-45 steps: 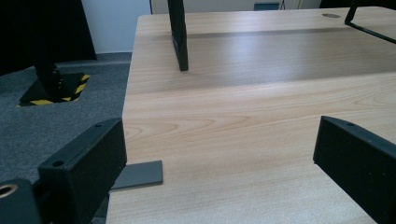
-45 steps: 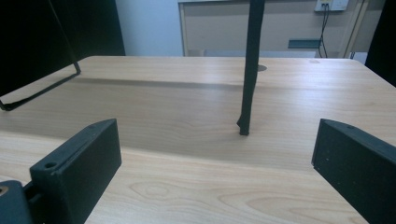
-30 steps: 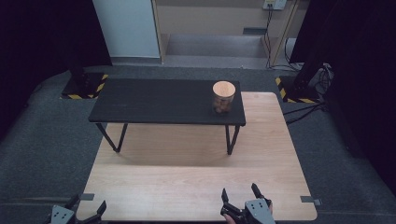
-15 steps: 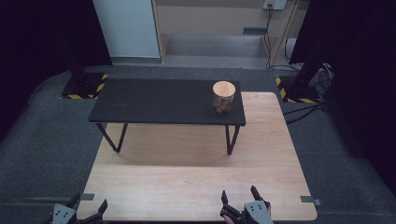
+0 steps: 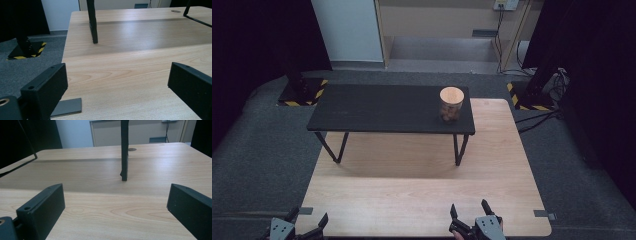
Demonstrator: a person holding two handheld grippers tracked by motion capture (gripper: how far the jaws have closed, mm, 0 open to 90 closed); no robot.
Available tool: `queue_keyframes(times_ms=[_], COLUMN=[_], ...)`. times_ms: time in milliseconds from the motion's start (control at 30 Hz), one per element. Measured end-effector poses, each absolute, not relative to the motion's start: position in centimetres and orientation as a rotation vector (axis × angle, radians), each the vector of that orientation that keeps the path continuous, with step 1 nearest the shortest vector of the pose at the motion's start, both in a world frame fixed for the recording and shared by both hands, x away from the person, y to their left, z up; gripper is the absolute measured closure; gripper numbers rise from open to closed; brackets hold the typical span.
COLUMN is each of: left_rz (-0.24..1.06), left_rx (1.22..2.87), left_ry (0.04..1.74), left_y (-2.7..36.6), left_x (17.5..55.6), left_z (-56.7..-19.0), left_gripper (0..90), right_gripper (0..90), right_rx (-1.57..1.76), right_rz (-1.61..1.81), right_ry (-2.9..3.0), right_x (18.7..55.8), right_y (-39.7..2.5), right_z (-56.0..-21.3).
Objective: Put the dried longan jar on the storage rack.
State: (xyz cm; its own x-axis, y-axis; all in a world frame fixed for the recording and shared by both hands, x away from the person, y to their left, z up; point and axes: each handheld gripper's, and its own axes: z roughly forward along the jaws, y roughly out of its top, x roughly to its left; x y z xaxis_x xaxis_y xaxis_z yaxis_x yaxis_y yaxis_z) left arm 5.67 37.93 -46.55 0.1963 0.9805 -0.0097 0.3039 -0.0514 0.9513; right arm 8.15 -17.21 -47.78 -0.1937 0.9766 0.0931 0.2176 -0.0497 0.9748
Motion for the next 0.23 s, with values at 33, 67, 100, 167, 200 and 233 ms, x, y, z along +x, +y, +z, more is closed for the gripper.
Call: queue_keyframes(times_ms=[33, 67, 100, 167, 200, 233], left_rz=[0.912, 0.913, 0.913, 0.918, 0.920, 0.919], left_rx=[1.538, 1.538, 1.540, 1.542, 1.543, 1.545], left_ry=[1.269, 1.268, 1.268, 1.264, 1.264, 1.264], left_y=[37.93, 37.93, 37.94, 37.92, 37.90, 37.91], left_x=[5.69, 5.72, 5.74, 5.72, 5.72, 5.74], left_z=[-46.55, -46.55, -46.53, -46.51, -46.50, -46.46], left_gripper=[1.3, 1.3, 1.3, 1.3, 1.3, 1.3], right_gripper=[1.5, 1.5, 1.5, 1.4, 1.5, 1.5], right_rx=[1.322, 1.324, 1.325, 1.327, 1.324, 1.319], right_rz=[1.309, 1.309, 1.312, 1.328, 1.342, 1.351], right_ry=[1.488, 1.488, 1.487, 1.481, 1.473, 1.468], right_x=[8.19, 8.21, 8.21, 8.10, 7.96, 7.82], right_y=[-17.24, -17.27, -17.30, -17.42, -17.47, -17.48], right_z=[-47.82, -47.85, -47.87, -47.79, -47.73, -47.61])
